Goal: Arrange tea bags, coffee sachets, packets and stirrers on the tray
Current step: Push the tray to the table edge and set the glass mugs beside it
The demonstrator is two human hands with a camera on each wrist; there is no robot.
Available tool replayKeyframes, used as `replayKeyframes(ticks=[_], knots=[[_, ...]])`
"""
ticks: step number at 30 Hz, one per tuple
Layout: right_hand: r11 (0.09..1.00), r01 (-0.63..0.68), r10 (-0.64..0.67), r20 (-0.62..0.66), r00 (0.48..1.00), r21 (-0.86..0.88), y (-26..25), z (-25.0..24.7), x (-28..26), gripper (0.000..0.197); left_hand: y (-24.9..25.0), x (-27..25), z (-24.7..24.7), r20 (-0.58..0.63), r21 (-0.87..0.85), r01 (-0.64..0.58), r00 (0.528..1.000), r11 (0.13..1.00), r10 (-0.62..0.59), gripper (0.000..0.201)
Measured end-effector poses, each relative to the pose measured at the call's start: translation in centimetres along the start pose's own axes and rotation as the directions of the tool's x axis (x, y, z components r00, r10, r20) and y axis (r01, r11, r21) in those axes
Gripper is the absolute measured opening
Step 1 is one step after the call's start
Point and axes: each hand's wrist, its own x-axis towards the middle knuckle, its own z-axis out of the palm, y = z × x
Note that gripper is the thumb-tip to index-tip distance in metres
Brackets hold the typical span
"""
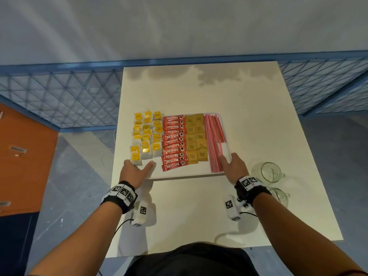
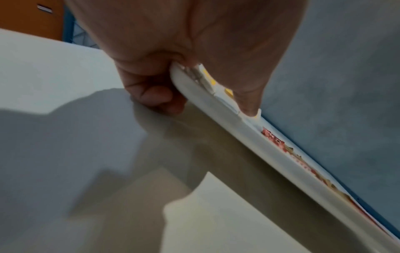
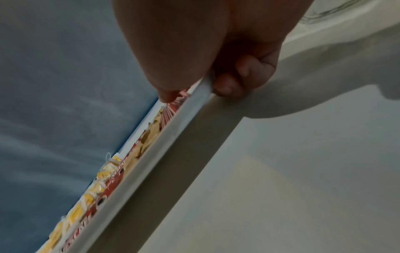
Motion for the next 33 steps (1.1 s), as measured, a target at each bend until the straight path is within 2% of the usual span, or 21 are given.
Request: replayKeyframes(ticks=[7,19,22,26,33], knots=[[1.0,0.016,-0.016,-0.008,1.0,0.019,0.0,0.4,-1.6,0.079,-1.0,-1.9,-0.3,-0.03,-0.013,-0.037,0.999,0.999,0.036,0.078],[0.989,0.139,-0.134,-0.091,0.987,0.053,-1.5,-1.0,-1.9,0.083,-0.1,-2.2,-3.4,-0.099,-0.05,-0.177,0.98,0.983,0.172,0.071],[0.985,0.166,-0.158,-0.136,0.978,0.053,-2.3,-1.5,-1.7,0.08,1.3,-2.6,-4.4,-0.126,-0.066,-0.209,0.972,0.976,0.2,0.063],[0.979,0.19,-0.176,-0.158,0.972,0.08,-3.1,-2.1,-1.6,0.068,2.8,-2.5,-5.6,-0.147,-0.066,-0.239,0.963,0.969,0.228,0.051],[0.967,0.237,-0.218,-0.179,0.959,0.095,-4.8,-3.5,-1.1,0.055,4.8,-1.2,-6.5,-0.165,-0.083,-0.27,0.953,0.959,0.254,0.046]])
